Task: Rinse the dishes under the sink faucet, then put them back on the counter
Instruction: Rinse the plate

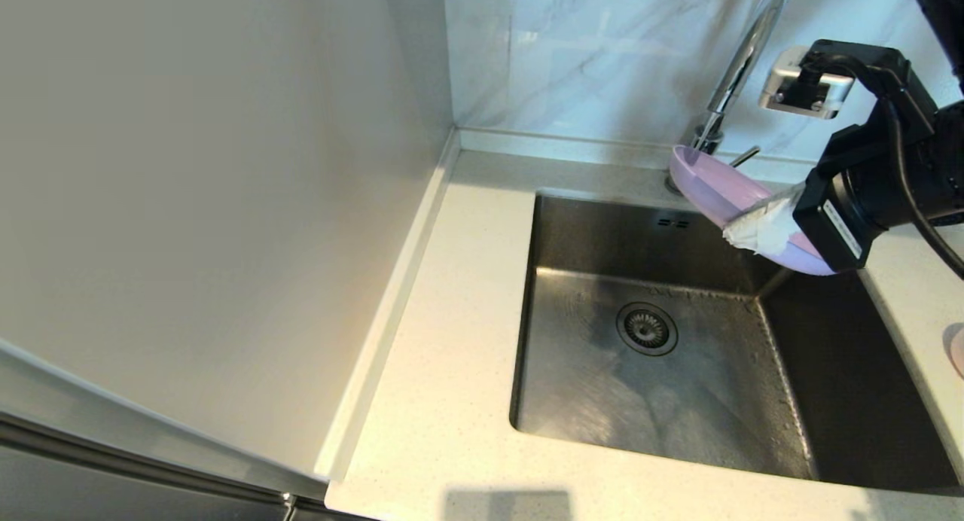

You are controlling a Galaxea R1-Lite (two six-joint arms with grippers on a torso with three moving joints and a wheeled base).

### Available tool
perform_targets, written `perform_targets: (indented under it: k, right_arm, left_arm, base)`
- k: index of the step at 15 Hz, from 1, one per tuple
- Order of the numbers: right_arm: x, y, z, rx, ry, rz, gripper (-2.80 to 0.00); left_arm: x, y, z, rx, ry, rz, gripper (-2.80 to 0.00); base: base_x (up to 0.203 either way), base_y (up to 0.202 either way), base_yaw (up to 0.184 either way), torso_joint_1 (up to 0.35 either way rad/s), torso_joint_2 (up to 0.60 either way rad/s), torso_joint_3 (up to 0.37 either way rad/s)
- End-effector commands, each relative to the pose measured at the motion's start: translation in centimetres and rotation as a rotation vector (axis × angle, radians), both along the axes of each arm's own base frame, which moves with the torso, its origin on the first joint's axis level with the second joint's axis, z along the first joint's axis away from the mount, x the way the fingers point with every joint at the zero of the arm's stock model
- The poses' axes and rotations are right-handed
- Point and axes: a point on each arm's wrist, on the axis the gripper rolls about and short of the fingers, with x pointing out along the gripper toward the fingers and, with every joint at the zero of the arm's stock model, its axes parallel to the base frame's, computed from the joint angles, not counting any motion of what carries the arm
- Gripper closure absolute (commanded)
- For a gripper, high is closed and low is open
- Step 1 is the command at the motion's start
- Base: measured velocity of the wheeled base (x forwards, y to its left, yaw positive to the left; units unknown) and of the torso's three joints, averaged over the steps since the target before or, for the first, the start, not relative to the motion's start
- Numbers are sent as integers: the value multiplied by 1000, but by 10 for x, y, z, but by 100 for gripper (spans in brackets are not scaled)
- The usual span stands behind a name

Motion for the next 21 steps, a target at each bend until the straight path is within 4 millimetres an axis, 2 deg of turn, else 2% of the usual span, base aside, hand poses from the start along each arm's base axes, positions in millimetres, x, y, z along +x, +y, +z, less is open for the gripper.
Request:
perform_targets:
  k: [1, 9, 17, 19, 21]
  right_arm:
    - [5, 5, -2, -9, 8, 8, 0]
    - [15, 20, 0, -15, -10, 22, 0]
    - [15, 43, 3, 0, -27, 52, 0]
    - [16, 43, 2, 3, -30, 51, 0]
    - [6, 36, 5, 25, -25, 19, 0]
  left_arm:
    - [0, 0, 0, 0, 0, 0, 0]
    - [0, 0, 0, 0, 0, 0, 0]
    - [0, 0, 0, 0, 0, 0, 0]
    - [0, 0, 0, 0, 0, 0, 0]
    - [0, 0, 0, 0, 0, 0, 0]
  base:
    - [0, 0, 0, 0, 0, 0]
    - [0, 0, 0, 0, 0, 0]
    - [0, 0, 0, 0, 0, 0]
    - [0, 0, 0, 0, 0, 0]
    - [0, 0, 0, 0, 0, 0]
